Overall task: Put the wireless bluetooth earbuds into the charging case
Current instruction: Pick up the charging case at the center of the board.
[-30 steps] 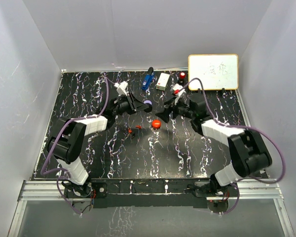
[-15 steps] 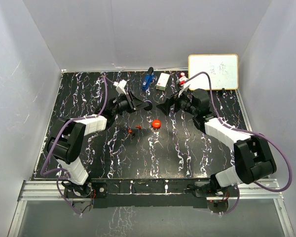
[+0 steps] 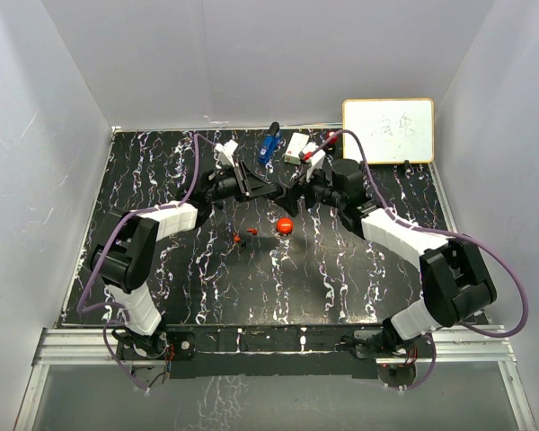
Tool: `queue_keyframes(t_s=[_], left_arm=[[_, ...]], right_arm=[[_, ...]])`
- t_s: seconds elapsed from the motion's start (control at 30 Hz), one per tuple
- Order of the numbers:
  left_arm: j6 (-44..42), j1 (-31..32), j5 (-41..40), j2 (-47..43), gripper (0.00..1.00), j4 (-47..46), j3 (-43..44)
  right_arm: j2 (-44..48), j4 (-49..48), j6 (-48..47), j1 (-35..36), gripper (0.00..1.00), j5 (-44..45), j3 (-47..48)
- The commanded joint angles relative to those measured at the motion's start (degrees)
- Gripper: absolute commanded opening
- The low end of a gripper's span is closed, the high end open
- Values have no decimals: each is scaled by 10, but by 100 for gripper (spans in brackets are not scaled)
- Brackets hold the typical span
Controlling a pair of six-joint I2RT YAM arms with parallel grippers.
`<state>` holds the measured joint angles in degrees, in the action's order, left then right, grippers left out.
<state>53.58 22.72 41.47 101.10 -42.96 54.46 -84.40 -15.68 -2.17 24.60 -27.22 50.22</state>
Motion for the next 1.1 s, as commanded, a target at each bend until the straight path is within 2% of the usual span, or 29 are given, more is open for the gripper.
queue_keyframes(t_s=[0.0,0.33,0.7,0.93,1.07], left_arm=[[6,1,41,1,0,14,25],[14,4,51,5,0,9,36],[17,11,54,7,0,6,36],[18,16,54,10,0,3,33],[18,16,53,9,0,0,30]], right_arm=[[-11,12,-43,22,91,31,51],[-39,39,-66,50,89,66,78],[-46,28,-63,50,72,71,81],[-50,25,-60,51,68,68,83],[-54,24,-59,51,56,68,86]])
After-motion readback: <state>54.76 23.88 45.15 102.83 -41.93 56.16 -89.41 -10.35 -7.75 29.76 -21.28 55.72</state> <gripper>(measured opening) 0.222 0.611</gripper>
